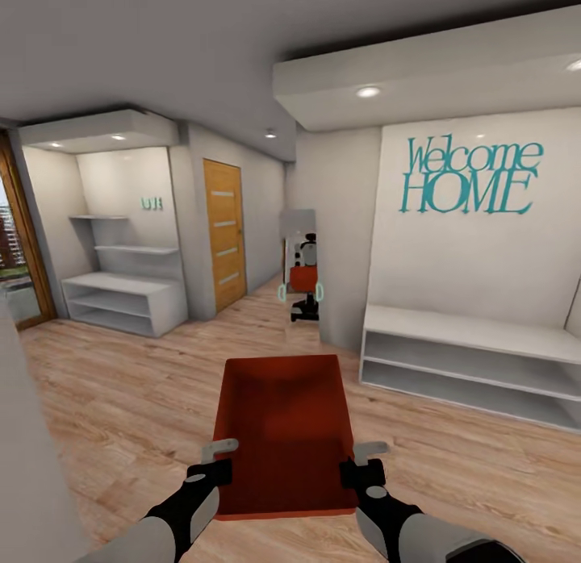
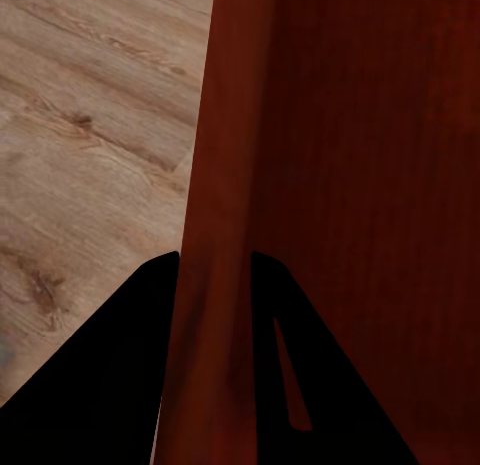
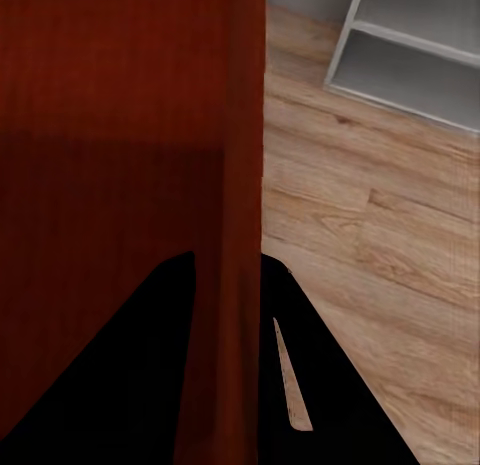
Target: Move the two storage containers from the living room to the garage. In the garage, place one container on the floor and stack the other container on top of it (either order is fine).
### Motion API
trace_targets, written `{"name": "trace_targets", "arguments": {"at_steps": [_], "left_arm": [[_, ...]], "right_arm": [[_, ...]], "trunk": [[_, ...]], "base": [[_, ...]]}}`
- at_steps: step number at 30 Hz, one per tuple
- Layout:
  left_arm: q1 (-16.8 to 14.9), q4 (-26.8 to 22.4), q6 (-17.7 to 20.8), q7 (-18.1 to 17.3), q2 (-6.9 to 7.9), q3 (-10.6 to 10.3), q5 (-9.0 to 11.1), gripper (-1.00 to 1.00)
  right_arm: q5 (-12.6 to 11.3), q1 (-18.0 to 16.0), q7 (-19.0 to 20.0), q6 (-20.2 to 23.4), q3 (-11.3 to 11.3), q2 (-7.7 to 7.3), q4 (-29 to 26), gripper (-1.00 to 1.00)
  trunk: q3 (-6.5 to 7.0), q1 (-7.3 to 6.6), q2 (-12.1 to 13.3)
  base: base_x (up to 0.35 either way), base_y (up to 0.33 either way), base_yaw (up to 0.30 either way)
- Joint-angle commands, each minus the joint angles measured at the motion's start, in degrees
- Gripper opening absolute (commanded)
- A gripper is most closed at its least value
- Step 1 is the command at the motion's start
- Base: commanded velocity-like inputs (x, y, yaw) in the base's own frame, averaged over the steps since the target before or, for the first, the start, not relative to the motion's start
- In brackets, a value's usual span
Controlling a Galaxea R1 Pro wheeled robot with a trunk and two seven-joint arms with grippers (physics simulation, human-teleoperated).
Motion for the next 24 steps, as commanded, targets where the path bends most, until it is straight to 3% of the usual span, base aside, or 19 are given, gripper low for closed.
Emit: {"name": "trace_targets", "arguments": {"at_steps": [1,24], "left_arm": [[0.0,0.1,0.1,-4.5,1.58,-2.7,1.0,-1.00],[0.0,0.1,0.1,-4.5,1.62,-2.7,1.0,-1.00]], "right_arm": [[0.4,-0.5,0.1,0.0,-3.8,-0.11,-0.4,-1.00],[0.4,-0.5,0.1,-0.1,-3.8,-0.09,-0.4,-1.00]], "trunk": [[-0.10,0.04,-0.1],[-0.10,0.04,-0.1]], "base": [[0.326,0.000,0.218],[0.326,0.000,0.014]]}}
